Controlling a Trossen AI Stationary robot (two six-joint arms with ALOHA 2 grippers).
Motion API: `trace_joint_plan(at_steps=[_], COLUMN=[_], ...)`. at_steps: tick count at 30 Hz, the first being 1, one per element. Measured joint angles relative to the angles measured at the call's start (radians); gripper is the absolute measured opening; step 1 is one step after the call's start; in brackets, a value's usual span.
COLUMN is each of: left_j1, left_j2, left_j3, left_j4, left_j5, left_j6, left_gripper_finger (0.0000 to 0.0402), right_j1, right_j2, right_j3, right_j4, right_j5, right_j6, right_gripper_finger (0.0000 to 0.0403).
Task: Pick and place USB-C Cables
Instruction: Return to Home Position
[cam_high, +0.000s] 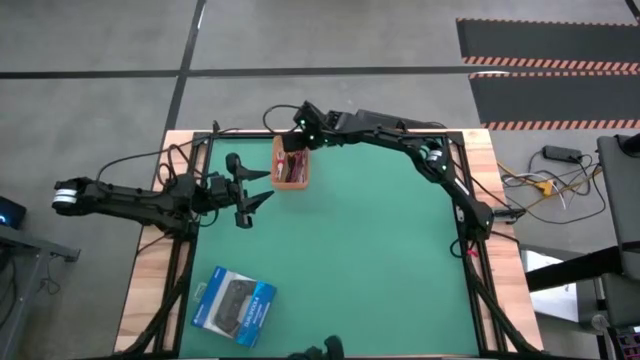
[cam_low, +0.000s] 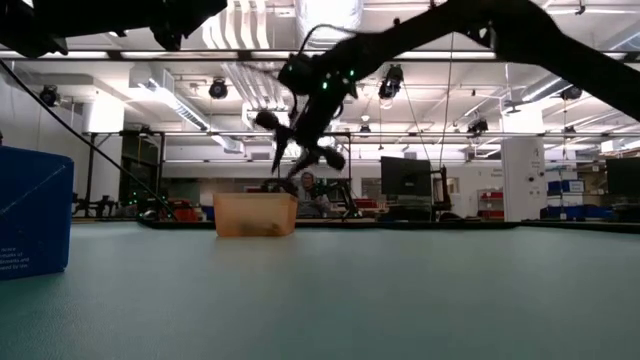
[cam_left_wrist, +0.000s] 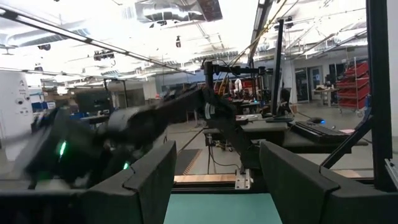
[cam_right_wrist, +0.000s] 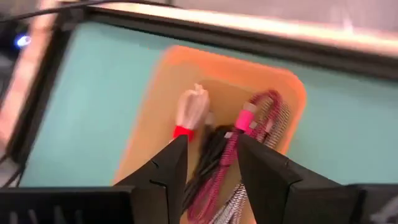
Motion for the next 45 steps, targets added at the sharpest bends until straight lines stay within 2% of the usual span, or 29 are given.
trace_joint_plan(at_steps=[7,12,15,20,26,32,35,39,45], left_j1=[0.000,0.000,-0.001,-0.001,-0.001,-0.001,-0.001,-0.001,-0.001], left_j2=[-0.006,-0.055,-0.107,-0.201,-0.314,-0.400,-0.444,-0.509,-0.594], left_j3=[0.003,0.012,0.011,-0.001,-0.005,-0.040,-0.068,-0.116,-0.170], left_j4=[-0.041,-0.168,-0.281,-0.433,-0.651,-0.678,-0.683,-0.681,-0.681], left_j5=[0.003,0.122,0.163,0.164,0.164,0.166,0.167,0.167,0.167], left_j6=[-0.048,-0.105,-0.169,-0.183,-0.179,-0.178,-0.177,-0.180,-0.183], left_gripper_finger=[0.0217,0.0217,0.0216,0.0191,0.0116,0.0034,0.0006,0.0006,0.0001], right_j1=[0.109,0.241,0.321,0.432,0.509,0.524,0.523,0.520,0.515], right_j2=[-0.125,-0.252,-0.355,-0.564,-0.806,-1.018,-1.116,-1.253,-1.465], right_j3=[-0.027,-0.145,-0.297,-0.648,-1.069,-1.420,-1.560,-1.696,-1.826], right_j4=[-0.057,-0.023,0.055,0.322,0.612,0.900,0.997,1.045,1.045], right_j5=[0.033,0.032,0.032,0.033,0.076,0.112,0.113,0.113,0.113], right_j6=[-0.416,-0.622,-0.702,-0.761,-0.812,-0.827,-0.865,-0.926,-0.981], right_gripper_finger=[0.0115,0.0093,0.0077,0.0055,0.0039,0.0032,0.0031,0.0031,0.0031])
